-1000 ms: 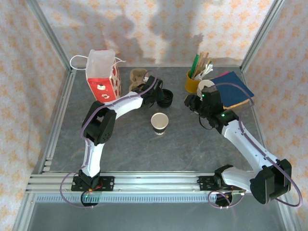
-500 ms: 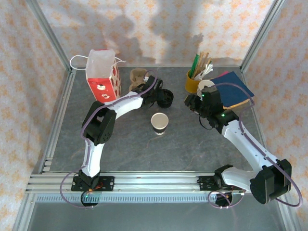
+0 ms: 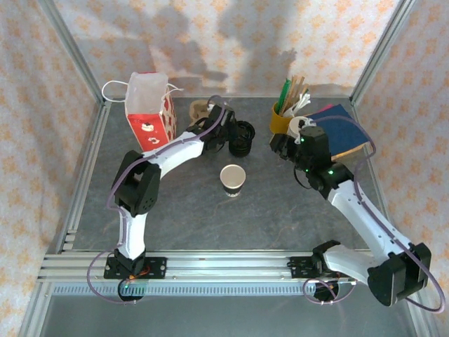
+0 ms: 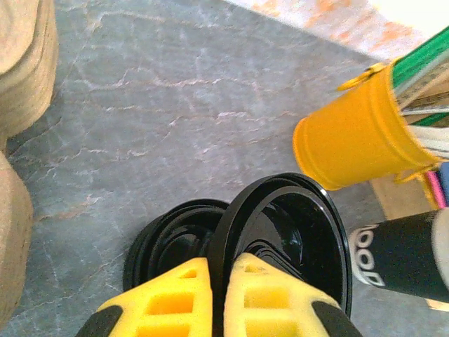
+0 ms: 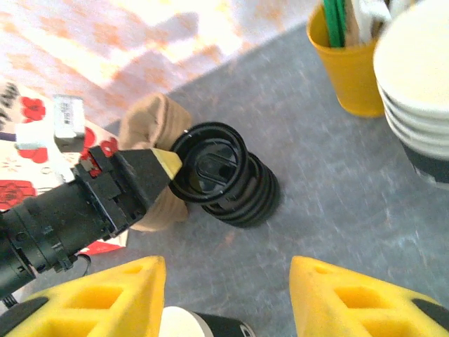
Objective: Pack the takeout coffee
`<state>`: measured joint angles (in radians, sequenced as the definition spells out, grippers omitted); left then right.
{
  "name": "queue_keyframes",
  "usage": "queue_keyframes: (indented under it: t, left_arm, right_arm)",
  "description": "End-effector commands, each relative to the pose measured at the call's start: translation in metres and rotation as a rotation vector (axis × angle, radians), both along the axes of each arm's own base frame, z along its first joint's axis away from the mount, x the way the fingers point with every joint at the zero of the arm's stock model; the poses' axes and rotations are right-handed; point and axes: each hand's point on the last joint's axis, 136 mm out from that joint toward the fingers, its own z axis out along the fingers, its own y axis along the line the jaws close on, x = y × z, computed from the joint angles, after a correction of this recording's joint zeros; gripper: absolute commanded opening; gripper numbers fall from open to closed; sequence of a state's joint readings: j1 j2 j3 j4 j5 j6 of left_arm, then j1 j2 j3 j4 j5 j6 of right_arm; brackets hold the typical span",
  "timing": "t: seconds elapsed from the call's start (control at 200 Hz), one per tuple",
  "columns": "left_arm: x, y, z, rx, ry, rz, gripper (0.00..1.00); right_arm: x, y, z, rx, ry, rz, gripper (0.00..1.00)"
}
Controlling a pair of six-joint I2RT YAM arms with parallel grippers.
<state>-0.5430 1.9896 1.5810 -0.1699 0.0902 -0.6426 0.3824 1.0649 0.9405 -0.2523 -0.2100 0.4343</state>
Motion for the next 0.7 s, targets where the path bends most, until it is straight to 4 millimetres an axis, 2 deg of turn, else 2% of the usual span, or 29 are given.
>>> queue_keyframes:
  t: [0.0,0.06,0.07,0.09,0.195,0.36,0.415,0.47,0.521,0.696]
  left_arm:
    - [-0.003,0.003,0.034,-0.027,-0.061,-0.019,0.06]
    - [-0.005,0.005,0.036,-0.03,-0.056,-0.022,0.06]
    - [-0.007,0.007,0.048,-0.042,-0.074,-0.022,0.06]
    - [-0.009,0.008,0.055,-0.047,-0.082,-0.024,0.06]
    - [-0.022,0.018,0.077,-0.053,-0.093,-0.041,0.05]
    - [-0.053,0.048,0.108,-0.076,-0.097,-0.053,0.06]
    - [-0.066,0.058,0.115,-0.063,-0.096,-0.074,0.05]
    - [-0.079,0.066,0.119,-0.048,-0.083,-0.091,0.06]
    - [-0.091,0.072,0.122,-0.044,-0.07,-0.11,0.06]
    - [-0.128,0.08,0.129,-0.078,-0.031,-0.177,0.05]
  right_arm:
    - [0.002,0.001,0.06,-0.031,-0.246,0.053,0.5]
    - [-0.001,0.004,0.072,-0.054,-0.323,0.089,0.51]
    - [-0.001,0.004,0.074,-0.058,-0.335,0.093,0.51]
    - [-0.002,0.005,0.077,-0.07,-0.361,0.104,0.51]
    - [-0.01,0.016,0.089,-0.16,-0.511,0.206,0.51]
    - [-0.017,0.032,0.099,-0.366,-0.711,0.322,0.5]
    - [-0.024,0.048,0.097,-0.465,-0.791,0.41,0.5]
    - [-0.037,0.07,0.087,-0.602,-0.887,0.544,0.5]
    - [-0.044,0.083,0.078,-0.726,-0.953,0.598,0.5]
    - [-0.05,0.11,0.061,-0.964,-1.079,0.686,0.48]
